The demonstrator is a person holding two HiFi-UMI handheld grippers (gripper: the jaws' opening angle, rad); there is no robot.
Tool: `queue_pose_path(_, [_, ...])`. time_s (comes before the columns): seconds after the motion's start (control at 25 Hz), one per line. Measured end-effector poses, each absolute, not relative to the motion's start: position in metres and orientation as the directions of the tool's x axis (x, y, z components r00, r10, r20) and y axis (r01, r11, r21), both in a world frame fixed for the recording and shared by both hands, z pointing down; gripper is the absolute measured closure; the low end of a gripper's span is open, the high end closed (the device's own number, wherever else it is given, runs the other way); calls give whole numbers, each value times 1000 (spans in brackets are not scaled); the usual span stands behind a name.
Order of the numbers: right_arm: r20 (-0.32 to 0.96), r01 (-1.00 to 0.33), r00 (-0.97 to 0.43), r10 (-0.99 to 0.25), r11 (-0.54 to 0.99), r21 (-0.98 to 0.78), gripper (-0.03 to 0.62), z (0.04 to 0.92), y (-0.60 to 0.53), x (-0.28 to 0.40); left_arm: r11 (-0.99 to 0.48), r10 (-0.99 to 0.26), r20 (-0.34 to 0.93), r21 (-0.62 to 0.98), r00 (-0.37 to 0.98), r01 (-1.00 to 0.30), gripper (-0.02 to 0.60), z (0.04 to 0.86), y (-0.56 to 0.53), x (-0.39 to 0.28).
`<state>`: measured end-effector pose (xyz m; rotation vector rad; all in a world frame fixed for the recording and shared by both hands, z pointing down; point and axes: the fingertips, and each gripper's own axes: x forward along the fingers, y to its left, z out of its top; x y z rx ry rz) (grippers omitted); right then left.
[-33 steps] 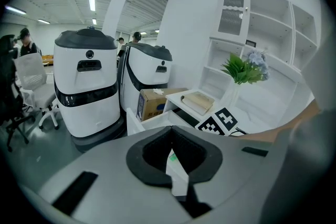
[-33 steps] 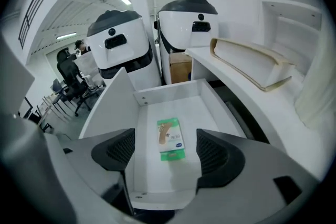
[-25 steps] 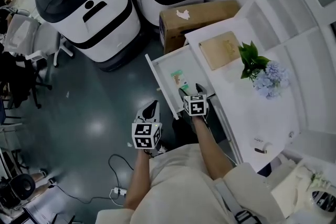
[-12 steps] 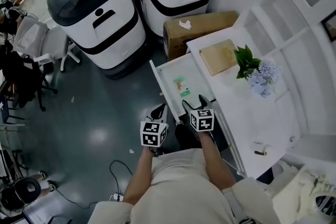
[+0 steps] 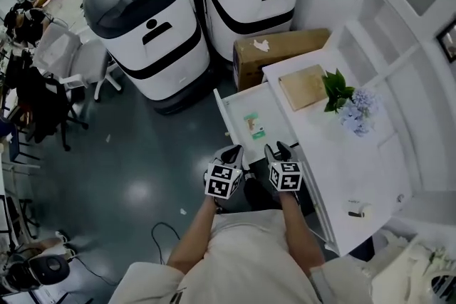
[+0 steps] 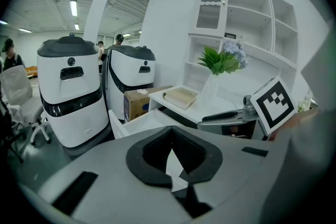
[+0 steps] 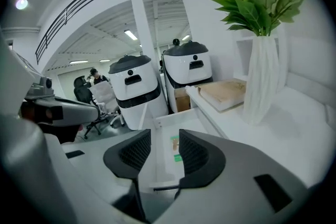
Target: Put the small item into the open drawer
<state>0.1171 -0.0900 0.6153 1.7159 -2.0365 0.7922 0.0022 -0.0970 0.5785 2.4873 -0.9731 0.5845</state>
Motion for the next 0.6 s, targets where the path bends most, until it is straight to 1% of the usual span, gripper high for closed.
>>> queue_pose_path(0.08, [602,-979,-185,-776,89,-185,462,616,-85,122,-684,-526,520,212,673,-698,565,581,-94,6])
queue_pose_path(0.28, [608,-980,-157,-778,48,-191,544,622,-76,135,-696,-514,529,202,675,-689,565,584,-92,11])
queue_pose_path(0.4, [613,-980,-154,-775,39,-197,569,624,-74,137,-694,-508,539,205,672,-690,565,588,-91,10])
queue_pose_path(0.6, [616,-978,-170,-769,56,-200,571,626,-77,136,-692,-504,547,207,669,-691,565,591,-93,10])
